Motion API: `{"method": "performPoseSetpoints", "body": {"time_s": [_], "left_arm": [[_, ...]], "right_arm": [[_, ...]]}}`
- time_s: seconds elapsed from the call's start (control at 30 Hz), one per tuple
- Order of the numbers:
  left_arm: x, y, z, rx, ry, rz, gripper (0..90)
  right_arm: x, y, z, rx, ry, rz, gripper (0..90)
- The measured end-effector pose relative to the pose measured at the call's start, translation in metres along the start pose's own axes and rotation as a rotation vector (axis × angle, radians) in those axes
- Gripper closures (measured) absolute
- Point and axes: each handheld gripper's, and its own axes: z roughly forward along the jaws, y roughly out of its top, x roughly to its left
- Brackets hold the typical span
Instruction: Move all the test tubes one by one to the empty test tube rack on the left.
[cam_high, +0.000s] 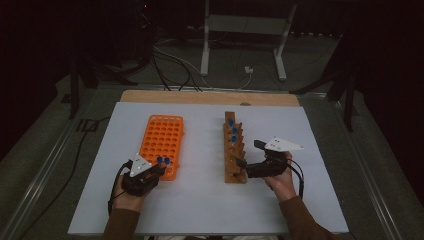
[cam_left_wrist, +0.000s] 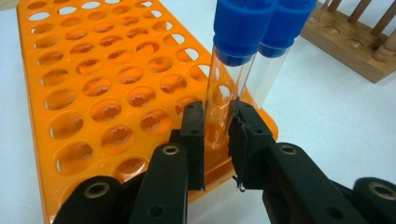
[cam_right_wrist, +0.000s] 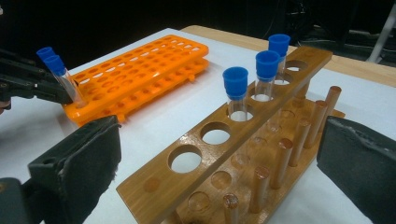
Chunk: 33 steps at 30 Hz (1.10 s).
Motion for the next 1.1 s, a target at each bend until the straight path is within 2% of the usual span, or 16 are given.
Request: {"method": "performPoseSetpoints", "body": {"time_s": [0.3, 0.47, 0.6, 0.8, 0.93, 1.0, 1.1], "left_arm": [[0.001, 0.0, 0.0, 0.0, -0.005, -0.007, 76.8], [0.002, -0.001, -0.001, -0.01, -0.03, -0.03, 73.2], [0.002, -0.002, -0.002, -0.019, -0.039, -0.031, 66.5], [0.002, -0.001, -0.01, -0.082, -0.056, -0.045, 57.1], [0.002, -0.001, -0.015, -0.118, -0.079, -0.045, 50.4], [0.001, -0.001, -0.018, -0.128, -0.075, -0.045, 46.4], [-0.001, 0.0, -0.021, -0.155, -0.051, -0.058, 35.7]], "right_arm": [[0.001, 0.0, 0.001, -0.001, 0.001, -0.001, 0.1], [0.0, 0.001, 0.001, 0.0, -0.002, -0.003, 0.1], [0.0, 0.003, 0.002, -0.002, -0.006, -0.004, 0.1], [-0.002, 0.01, 0.004, -0.006, -0.008, -0.006, 3.7], [-0.003, 0.013, 0.011, 0.017, -0.014, -0.026, 6.0], [-0.003, 0.014, 0.016, 0.033, -0.024, -0.039, 9.0], [-0.004, 0.014, 0.024, 0.052, -0.035, -0.051, 16.2]]}}
